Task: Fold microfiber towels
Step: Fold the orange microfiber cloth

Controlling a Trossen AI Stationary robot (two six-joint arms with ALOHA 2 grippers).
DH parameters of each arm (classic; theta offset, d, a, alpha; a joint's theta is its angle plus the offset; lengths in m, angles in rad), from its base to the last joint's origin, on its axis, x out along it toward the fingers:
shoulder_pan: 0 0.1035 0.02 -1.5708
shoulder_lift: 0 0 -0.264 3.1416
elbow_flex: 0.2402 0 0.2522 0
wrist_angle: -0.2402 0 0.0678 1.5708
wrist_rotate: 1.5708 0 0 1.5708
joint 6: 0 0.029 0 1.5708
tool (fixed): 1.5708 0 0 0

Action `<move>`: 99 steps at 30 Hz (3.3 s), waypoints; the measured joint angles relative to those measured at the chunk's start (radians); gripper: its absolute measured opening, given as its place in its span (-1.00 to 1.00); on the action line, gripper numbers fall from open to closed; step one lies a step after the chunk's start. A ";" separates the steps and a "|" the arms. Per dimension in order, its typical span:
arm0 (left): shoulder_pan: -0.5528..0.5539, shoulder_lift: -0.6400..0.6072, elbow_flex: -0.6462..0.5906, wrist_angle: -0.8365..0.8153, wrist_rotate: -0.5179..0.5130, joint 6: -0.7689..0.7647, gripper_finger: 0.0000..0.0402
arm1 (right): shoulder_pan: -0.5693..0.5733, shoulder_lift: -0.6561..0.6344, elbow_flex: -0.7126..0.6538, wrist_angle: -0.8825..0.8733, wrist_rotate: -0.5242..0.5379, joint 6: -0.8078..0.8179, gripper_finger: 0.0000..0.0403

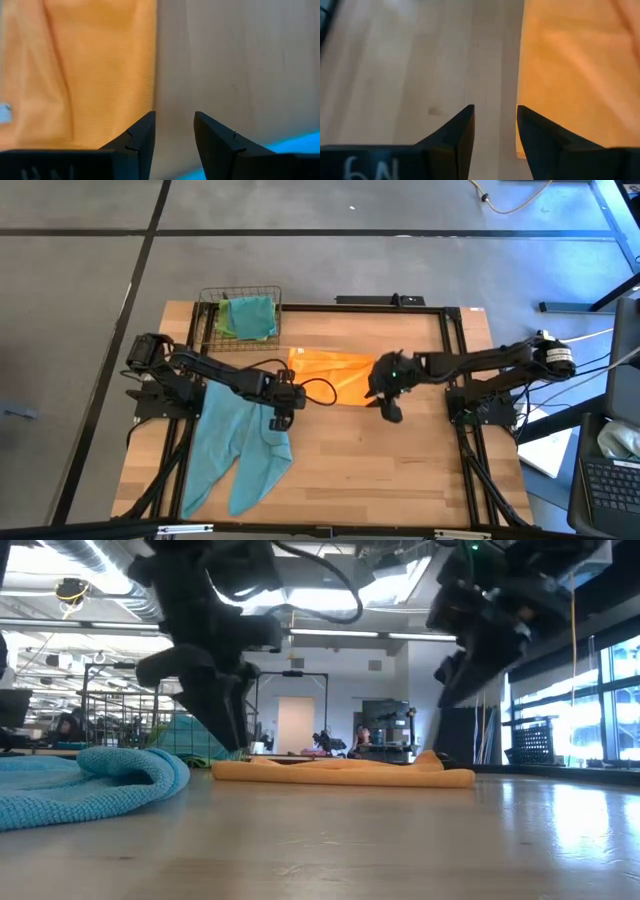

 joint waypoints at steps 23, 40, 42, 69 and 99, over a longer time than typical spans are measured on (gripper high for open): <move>0.090 0.002 -0.106 0.033 0.092 0.052 -0.37 | 0.103 0.342 -0.065 0.275 0.232 0.080 -0.26; 0.083 -0.009 -0.112 -0.013 0.255 -0.264 -0.98 | 0.094 0.336 -0.026 0.213 0.026 0.159 -0.94; 0.070 -0.021 -0.078 -0.026 0.259 -0.266 -0.99 | 0.095 0.314 0.004 0.124 -0.001 0.165 -0.97; -0.021 -0.025 0.109 0.214 0.161 -0.104 -0.72 | 0.082 0.080 0.162 -0.181 0.125 0.053 -0.99; 0.021 0.115 0.141 0.256 -0.002 -0.205 -0.25 | 0.054 -0.067 0.164 -0.311 0.091 0.020 -0.98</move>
